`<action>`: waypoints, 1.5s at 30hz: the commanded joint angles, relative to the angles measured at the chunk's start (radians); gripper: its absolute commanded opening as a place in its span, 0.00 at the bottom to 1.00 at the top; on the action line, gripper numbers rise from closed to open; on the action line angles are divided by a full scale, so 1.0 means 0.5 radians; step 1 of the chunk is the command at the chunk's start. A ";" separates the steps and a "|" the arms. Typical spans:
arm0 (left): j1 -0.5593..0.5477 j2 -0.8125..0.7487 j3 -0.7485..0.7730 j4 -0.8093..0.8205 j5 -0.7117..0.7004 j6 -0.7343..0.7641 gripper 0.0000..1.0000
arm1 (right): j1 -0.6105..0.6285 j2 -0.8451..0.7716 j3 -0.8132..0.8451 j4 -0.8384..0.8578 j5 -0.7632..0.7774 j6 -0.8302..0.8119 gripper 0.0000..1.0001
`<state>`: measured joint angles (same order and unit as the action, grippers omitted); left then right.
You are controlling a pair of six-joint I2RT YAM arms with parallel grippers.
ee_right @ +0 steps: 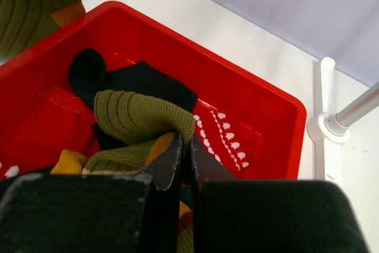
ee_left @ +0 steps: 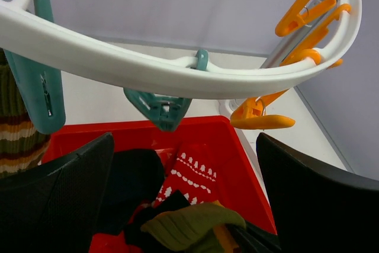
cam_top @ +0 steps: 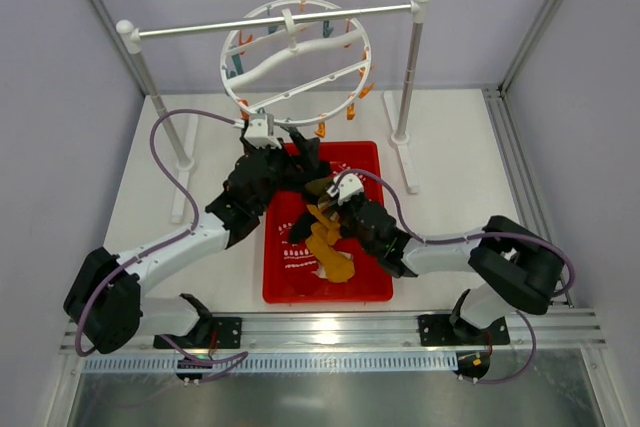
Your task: Remove the socks clipped to the hanger
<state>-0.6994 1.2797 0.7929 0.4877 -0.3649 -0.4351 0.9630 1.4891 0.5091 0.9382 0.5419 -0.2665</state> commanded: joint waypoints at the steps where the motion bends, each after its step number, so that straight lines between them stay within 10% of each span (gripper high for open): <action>1: -0.003 -0.089 -0.033 0.003 -0.022 0.045 1.00 | 0.010 0.135 0.209 0.201 0.153 -0.010 0.04; 19: -0.003 -0.117 -0.131 -0.021 -0.016 0.014 1.00 | -0.015 0.130 0.169 0.231 0.214 0.107 0.19; 24: 0.000 -0.084 -0.159 -0.003 -0.034 0.002 1.00 | -0.015 0.065 0.114 0.262 0.220 0.100 0.99; 37: -0.199 -0.105 -0.431 0.202 -0.190 0.207 1.00 | -0.012 -0.639 -0.453 0.501 0.119 0.174 1.00; 45: -0.344 -0.078 -1.018 0.917 -0.632 0.312 1.00 | -0.067 -0.935 -0.690 0.519 0.134 0.171 1.00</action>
<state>-0.8680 1.2304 0.3389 0.7166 -0.5232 -0.3130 0.9451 1.0554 0.1909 1.1137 0.6106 -0.2066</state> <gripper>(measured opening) 0.994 0.996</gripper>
